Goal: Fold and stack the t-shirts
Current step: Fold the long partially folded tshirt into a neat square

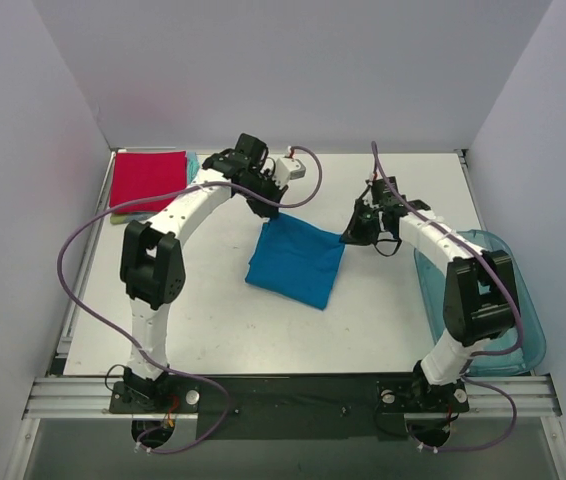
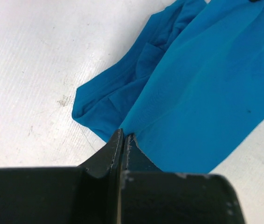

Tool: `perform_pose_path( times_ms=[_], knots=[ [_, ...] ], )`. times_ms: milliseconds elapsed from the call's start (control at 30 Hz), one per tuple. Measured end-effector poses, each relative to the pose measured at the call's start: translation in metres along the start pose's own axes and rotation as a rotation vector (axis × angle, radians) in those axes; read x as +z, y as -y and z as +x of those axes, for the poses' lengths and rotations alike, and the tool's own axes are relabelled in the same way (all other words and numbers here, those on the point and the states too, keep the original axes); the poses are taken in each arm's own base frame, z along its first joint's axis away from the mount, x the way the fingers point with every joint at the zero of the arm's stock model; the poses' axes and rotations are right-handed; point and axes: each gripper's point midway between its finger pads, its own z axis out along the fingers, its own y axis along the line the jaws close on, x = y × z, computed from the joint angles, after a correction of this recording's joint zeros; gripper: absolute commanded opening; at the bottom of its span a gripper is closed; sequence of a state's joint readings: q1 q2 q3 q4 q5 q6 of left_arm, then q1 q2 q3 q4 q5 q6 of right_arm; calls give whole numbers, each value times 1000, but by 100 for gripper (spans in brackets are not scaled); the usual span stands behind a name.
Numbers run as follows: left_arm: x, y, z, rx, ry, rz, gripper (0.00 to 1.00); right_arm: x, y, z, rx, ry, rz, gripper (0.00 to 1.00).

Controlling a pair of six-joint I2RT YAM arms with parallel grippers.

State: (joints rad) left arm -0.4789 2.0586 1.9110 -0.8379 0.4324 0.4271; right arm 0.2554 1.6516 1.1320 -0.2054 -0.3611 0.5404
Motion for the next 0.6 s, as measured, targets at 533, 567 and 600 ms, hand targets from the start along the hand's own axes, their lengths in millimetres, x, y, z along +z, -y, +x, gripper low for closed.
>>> perform_pose_path(
  times_ms=[533, 567, 600],
  knots=[
    [55, -32, 30, -52, -103, -60, 0, 53, 28, -13, 66, -45, 101, 2],
    [54, -33, 31, -53, -103, -63, 0, 55, 29, -12, 66, -50, 103, 3],
    [54, -34, 30, -53, -103, -68, 0, 56, 29, -12, 66, -51, 102, 4]
  ],
)
